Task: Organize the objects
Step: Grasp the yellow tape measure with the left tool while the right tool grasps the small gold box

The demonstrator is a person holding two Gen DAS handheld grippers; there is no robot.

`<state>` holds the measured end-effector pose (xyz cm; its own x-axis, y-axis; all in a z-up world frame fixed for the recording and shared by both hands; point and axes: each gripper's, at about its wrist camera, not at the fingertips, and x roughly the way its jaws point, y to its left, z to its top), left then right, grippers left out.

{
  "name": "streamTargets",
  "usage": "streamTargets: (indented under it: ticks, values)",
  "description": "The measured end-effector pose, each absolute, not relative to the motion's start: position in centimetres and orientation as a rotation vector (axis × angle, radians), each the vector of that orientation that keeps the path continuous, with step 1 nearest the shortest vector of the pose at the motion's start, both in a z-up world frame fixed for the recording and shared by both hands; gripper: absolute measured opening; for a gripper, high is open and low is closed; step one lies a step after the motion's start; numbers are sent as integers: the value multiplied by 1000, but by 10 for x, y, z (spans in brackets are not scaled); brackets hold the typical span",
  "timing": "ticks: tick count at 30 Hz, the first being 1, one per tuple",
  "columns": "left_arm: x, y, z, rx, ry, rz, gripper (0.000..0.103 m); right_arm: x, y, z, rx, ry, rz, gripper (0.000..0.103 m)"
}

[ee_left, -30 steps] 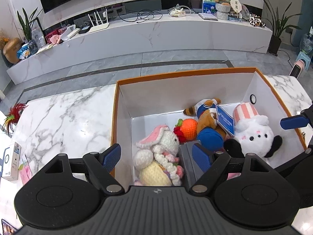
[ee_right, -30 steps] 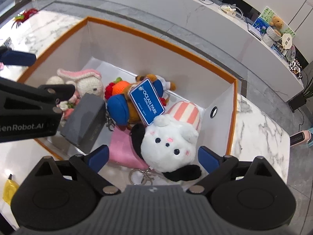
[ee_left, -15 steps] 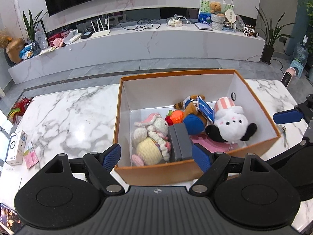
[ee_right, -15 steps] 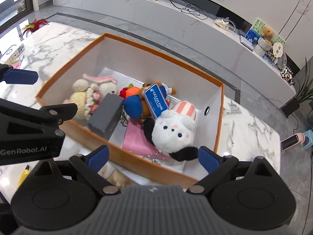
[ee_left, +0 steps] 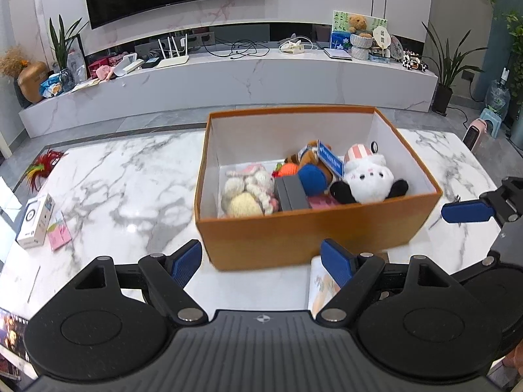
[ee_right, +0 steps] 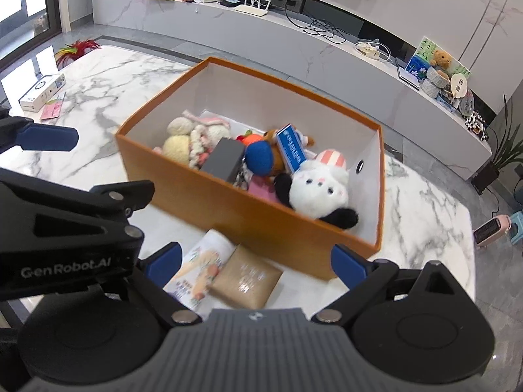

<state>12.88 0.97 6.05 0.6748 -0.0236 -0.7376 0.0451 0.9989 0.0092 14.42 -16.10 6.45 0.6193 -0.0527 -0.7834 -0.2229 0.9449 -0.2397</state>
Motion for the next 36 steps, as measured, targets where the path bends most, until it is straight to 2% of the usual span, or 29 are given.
streamTargets:
  ticks: [18, 27, 36]
  values:
    - [55, 65, -23, -23, 821, 12, 94, 92, -175, -10, -185, 862, 71, 98]
    - [41, 82, -55, 106, 856, -89, 94, 84, -197, -19, -119, 882, 86, 98]
    - [48, 66, -73, 181, 874, -274, 94, 75, -203, -15, -81, 862, 117, 98]
